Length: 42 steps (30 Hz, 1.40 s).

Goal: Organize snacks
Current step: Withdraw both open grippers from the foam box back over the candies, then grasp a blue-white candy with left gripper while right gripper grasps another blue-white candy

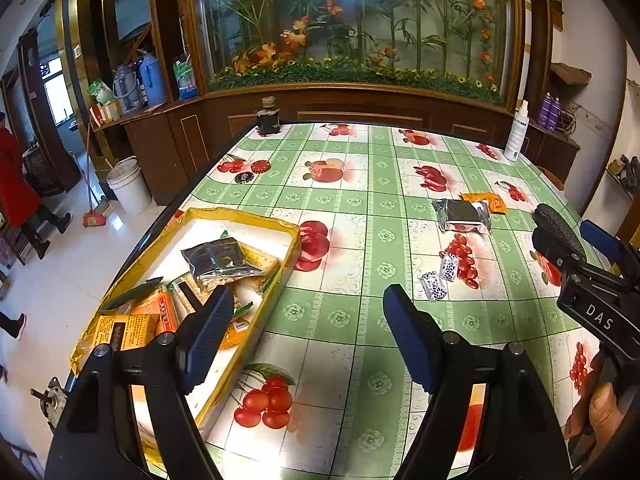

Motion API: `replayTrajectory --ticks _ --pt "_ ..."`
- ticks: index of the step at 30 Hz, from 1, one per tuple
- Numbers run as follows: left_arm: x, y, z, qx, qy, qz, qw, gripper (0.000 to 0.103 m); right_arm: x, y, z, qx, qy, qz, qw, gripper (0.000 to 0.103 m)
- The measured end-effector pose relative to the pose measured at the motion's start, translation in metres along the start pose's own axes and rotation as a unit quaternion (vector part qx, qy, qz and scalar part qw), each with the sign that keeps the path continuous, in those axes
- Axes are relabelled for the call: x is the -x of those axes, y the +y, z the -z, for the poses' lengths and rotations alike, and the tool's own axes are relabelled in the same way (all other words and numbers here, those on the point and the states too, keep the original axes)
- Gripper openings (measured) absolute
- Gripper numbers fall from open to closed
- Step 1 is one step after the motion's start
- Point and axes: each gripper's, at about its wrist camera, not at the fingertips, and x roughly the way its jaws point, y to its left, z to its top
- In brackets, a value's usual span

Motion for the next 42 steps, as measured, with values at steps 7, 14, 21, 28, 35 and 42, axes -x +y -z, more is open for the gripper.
replayTrajectory --ticks 7,14,21,28,35,42 --pt "0.0 -0.007 0.001 -0.008 0.002 0.0 1.0 0.077 0.001 -0.004 0.003 0.001 0.001 0.008 1.0 0.09" --pt "-0.001 -0.01 0.002 -0.011 0.006 0.001 0.9999 0.077 0.001 -0.004 0.004 0.004 0.004 0.013 1.0 0.09" --pt "-0.014 -0.016 0.004 -0.022 0.018 0.009 0.9996 0.077 -0.011 -0.024 0.011 -0.025 0.024 -0.032 0.999 0.091" --pt "-0.051 -0.052 0.01 -0.071 0.056 0.044 0.995 0.077 -0.036 -0.043 0.028 -0.049 0.066 -0.11 0.991 0.089" --pt "-0.105 -0.094 0.002 -0.071 0.107 0.109 0.9859 0.077 -0.055 -0.061 0.042 -0.073 0.097 -0.117 0.986 0.065" --pt "-0.143 -0.11 0.003 -0.069 0.139 0.12 0.9806 0.064 -0.061 -0.07 0.041 -0.082 0.1 -0.113 0.985 0.064"
